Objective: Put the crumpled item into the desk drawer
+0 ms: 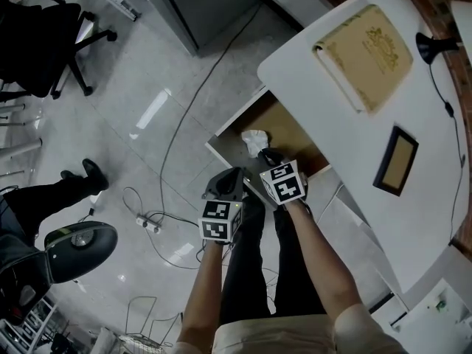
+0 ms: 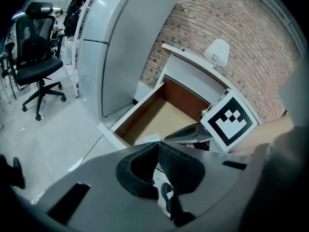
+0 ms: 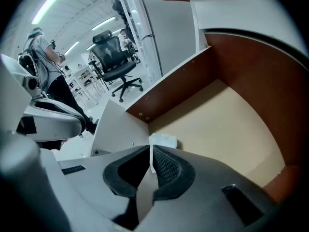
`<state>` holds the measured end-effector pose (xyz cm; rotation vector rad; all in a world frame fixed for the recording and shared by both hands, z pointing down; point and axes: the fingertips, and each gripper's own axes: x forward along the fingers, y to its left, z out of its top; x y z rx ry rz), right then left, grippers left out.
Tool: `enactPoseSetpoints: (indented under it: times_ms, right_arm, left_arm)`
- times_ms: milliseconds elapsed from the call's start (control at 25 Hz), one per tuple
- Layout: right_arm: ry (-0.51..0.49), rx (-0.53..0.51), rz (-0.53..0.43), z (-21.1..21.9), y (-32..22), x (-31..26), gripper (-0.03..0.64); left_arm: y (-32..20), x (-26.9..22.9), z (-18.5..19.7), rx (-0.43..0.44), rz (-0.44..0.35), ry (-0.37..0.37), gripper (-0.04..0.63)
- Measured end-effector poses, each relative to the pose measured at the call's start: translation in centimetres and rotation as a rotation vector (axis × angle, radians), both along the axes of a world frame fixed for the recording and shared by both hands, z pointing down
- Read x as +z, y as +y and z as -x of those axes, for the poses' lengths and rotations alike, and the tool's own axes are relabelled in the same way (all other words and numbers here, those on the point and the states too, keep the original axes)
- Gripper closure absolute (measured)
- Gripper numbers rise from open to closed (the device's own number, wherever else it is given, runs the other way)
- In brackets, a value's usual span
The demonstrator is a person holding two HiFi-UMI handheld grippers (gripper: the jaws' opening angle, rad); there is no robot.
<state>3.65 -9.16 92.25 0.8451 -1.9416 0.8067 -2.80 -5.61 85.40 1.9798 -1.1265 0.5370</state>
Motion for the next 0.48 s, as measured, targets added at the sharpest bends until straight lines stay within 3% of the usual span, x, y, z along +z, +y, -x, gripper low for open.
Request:
enactPoseSetpoints:
  times_ms: [480]
  right_arm:
    - [-0.009,0.032,-0.047,-1.9,1.2,-6.7,0.574]
  left_arm:
    - [1.5,-4.3,-0.3,-0.004,0.009,-0.012,0.58]
